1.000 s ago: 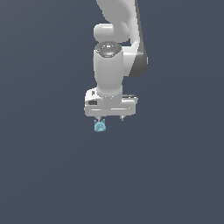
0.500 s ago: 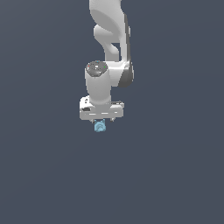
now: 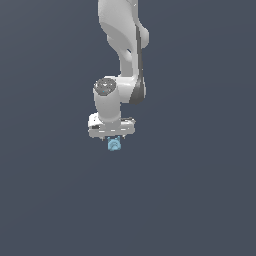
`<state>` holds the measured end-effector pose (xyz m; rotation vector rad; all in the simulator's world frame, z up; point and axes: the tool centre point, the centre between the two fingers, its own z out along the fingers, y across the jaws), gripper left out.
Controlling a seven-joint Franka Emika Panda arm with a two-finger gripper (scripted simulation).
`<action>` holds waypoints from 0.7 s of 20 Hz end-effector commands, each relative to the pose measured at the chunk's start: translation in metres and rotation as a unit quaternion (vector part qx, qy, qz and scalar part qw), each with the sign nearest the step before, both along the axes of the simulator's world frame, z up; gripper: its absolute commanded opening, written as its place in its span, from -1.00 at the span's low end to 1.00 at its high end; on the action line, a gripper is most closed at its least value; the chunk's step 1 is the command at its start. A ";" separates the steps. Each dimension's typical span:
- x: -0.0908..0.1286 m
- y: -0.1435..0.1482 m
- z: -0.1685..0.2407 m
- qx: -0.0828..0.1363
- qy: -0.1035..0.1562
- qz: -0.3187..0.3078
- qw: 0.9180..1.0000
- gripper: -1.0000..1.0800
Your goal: Pick up the object and move it to a goal position.
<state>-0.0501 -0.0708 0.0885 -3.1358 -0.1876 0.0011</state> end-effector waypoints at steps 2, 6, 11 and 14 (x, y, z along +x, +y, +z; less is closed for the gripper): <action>0.000 0.000 -0.001 0.000 0.000 0.000 1.000 0.92; 0.000 0.000 -0.012 0.000 0.000 0.001 1.000 0.92; -0.002 0.000 -0.037 0.000 0.000 0.001 1.000 0.92; -0.002 0.000 -0.047 0.000 0.000 0.002 1.000 0.92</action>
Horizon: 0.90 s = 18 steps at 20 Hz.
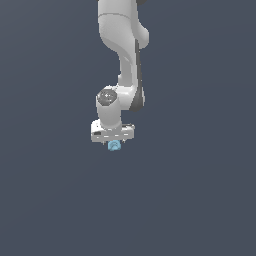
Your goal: Pick up the object and move it to a goal position.
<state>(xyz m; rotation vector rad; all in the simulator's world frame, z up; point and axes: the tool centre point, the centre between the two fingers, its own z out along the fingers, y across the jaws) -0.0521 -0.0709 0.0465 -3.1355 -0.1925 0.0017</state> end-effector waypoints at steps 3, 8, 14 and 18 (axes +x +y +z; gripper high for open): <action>0.001 0.000 -0.009 0.000 -0.001 0.000 1.000 0.92; 0.001 0.000 -0.009 0.000 -0.001 0.000 1.000 -1.00; 0.001 0.000 -0.009 0.000 -0.001 0.000 1.000 -1.00; 0.003 -0.001 -0.008 0.000 -0.001 0.000 1.000 -1.00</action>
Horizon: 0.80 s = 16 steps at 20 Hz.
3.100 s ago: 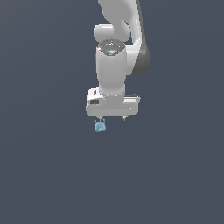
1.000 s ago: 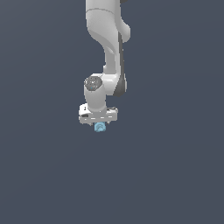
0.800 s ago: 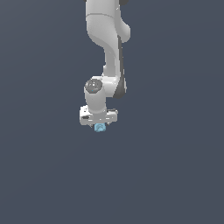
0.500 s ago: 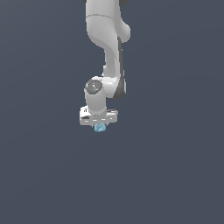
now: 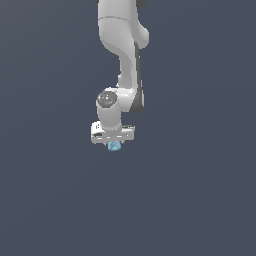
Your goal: Pick up the object and move it to a goal position.
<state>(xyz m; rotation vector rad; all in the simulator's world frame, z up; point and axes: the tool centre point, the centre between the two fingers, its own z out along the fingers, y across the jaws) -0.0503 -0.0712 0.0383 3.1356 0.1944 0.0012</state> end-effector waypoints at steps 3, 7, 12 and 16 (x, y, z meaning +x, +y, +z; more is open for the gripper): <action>0.006 -0.003 0.003 0.000 0.000 0.000 1.000 -1.00; 0.017 -0.009 0.009 0.000 0.000 0.000 1.000 -1.00; 0.038 -0.019 0.020 0.000 0.000 0.000 1.000 -1.00; 0.059 -0.030 0.032 0.000 0.000 0.000 1.000 -1.00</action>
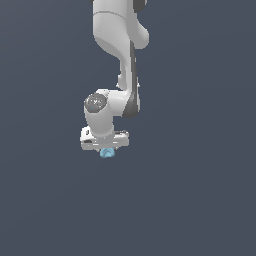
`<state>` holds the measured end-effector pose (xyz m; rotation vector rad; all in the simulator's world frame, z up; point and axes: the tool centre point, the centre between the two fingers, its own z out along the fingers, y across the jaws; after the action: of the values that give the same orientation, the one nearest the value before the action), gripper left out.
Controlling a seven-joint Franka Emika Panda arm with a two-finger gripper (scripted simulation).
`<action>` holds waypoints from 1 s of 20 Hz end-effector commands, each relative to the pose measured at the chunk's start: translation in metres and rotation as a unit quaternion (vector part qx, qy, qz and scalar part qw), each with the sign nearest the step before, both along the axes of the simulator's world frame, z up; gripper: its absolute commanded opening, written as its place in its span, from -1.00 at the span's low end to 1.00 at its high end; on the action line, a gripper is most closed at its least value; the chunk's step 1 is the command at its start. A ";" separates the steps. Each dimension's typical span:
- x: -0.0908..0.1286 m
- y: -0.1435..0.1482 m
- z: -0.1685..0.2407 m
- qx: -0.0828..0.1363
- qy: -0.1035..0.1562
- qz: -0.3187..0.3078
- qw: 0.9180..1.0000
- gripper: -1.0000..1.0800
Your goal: Pick up the object and move it to a goal position.
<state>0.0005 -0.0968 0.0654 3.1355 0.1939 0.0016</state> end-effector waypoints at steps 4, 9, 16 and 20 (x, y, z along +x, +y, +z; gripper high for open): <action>0.031 -0.015 0.016 0.000 0.000 0.000 1.000 -1.00; 0.057 -0.028 0.029 0.000 0.000 0.000 1.000 -1.00; 0.088 -0.043 0.045 0.000 0.000 0.000 1.000 -1.00; 0.104 -0.050 0.052 0.000 0.000 0.000 1.000 -1.00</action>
<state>0.0985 -0.1442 0.1148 3.1355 0.1938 0.0010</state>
